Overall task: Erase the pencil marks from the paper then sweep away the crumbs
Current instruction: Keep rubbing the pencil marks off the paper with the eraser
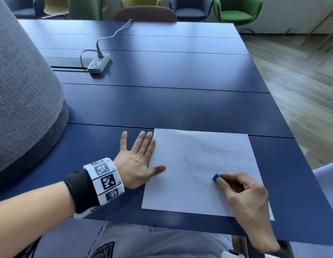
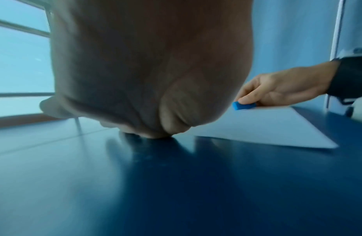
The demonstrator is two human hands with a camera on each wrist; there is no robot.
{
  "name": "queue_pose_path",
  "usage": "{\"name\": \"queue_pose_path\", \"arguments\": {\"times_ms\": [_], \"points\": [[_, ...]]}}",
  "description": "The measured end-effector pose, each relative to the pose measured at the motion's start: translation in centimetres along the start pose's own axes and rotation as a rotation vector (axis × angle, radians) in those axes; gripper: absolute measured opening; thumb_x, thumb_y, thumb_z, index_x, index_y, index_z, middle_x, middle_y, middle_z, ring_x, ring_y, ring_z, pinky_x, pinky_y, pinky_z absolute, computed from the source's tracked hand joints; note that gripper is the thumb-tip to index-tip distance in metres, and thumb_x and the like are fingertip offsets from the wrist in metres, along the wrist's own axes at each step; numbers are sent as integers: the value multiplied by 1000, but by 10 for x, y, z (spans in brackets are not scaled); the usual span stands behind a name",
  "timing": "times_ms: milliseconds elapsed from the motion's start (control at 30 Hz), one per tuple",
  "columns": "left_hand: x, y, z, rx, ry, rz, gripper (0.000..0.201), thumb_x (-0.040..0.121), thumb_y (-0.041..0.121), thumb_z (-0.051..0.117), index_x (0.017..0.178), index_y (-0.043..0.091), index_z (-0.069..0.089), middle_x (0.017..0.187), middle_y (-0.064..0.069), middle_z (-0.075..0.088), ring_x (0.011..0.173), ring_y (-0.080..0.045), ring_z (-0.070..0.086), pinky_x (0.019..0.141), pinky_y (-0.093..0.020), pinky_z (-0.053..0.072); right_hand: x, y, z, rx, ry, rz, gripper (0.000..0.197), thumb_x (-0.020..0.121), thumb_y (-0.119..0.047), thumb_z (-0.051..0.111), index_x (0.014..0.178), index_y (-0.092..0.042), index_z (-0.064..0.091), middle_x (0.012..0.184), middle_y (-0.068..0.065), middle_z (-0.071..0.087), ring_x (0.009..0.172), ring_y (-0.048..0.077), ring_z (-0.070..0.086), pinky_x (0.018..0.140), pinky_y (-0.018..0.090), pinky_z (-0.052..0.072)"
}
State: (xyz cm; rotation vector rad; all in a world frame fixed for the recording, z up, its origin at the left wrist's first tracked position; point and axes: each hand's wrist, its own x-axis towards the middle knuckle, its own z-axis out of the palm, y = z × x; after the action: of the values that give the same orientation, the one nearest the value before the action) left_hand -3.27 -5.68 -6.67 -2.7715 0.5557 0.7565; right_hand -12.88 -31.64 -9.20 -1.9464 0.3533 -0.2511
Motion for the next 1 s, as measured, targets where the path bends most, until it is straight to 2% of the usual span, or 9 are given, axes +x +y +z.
{"name": "queue_pose_path", "arguments": {"times_ms": [200, 300, 400, 500, 567, 700, 867, 933, 1000], "points": [[3, 28, -7, 42, 26, 256, 98, 67, 78, -22, 146, 21, -32, 153, 2, -38, 138, -12, -40, 109, -58, -25, 0, -1, 0, -10, 5, -7, 13, 75, -15, 81, 73, -26, 75, 75, -14, 69, 72, 5, 64, 63, 8, 46], [6, 11, -3, 79, 24, 151, 110, 52, 79, -38, 141, 15, -35, 153, -2, -38, 137, -14, -40, 109, -58, -26, 0, -1, 1, -9, -1, -15, 12, 75, -15, 80, 74, -26, 75, 75, -12, 70, 73, 5, 64, 63, 7, 46], [-2, -8, -1, 83, 30, 69, 109, 56, 80, -34, 142, 13, -37, 149, -3, -43, 134, -15, -44, 109, -59, -26, 0, 0, 2, -20, 21, -23, 11, 75, -16, 80, 75, -26, 74, 76, -10, 70, 75, 6, 64, 64, 9, 47], [-17, 6, -1, 81, 36, 297, 92, 74, 77, -19, 143, 19, -38, 148, 3, -47, 132, -10, -47, 110, -54, -28, 0, 1, 4, -20, 29, -20, 12, 76, -16, 79, 74, -26, 74, 76, -9, 70, 75, 8, 64, 66, 13, 49], [-20, 16, 3, 59, -12, 357, 90, 76, 75, -15, 144, 21, -36, 149, 5, -45, 133, -9, -46, 111, -53, -27, 0, 1, 3, -20, 20, -14, 12, 76, -16, 80, 74, -26, 74, 76, -9, 71, 74, 8, 64, 65, 14, 49], [-6, 0, -1, 84, -9, 86, 110, 58, 79, -31, 143, 9, -33, 150, -5, -40, 136, -17, -42, 111, -58, -24, 0, 0, 2, -26, 9, -6, 12, 76, -16, 80, 74, -27, 74, 77, -9, 71, 75, 7, 63, 66, 14, 49], [1, 0, -15, 118, -5, 157, 113, 53, 79, -37, 146, 16, -31, 155, -1, -35, 139, -16, -38, 114, -56, -20, 0, -2, 3, -46, 18, -6, 13, 76, -17, 80, 73, -28, 73, 76, -10, 70, 75, 6, 62, 65, 13, 48], [6, -3, -19, 142, -21, 79, 125, 46, 79, -42, 149, 11, -24, 159, -4, -27, 143, -18, -31, 115, -56, -17, 0, -3, 3, -50, 15, -1, 13, 76, -17, 80, 73, -28, 73, 75, -9, 70, 74, 7, 62, 66, 15, 49], [13, -8, -28, 137, 32, 31, 115, 64, 80, -24, 153, 8, -16, 161, -9, -20, 148, -23, -21, 119, -53, -8, 0, -3, 4, -63, 14, 5, 13, 76, -17, 80, 72, -28, 73, 75, -9, 70, 73, 8, 62, 67, 16, 49]]}}
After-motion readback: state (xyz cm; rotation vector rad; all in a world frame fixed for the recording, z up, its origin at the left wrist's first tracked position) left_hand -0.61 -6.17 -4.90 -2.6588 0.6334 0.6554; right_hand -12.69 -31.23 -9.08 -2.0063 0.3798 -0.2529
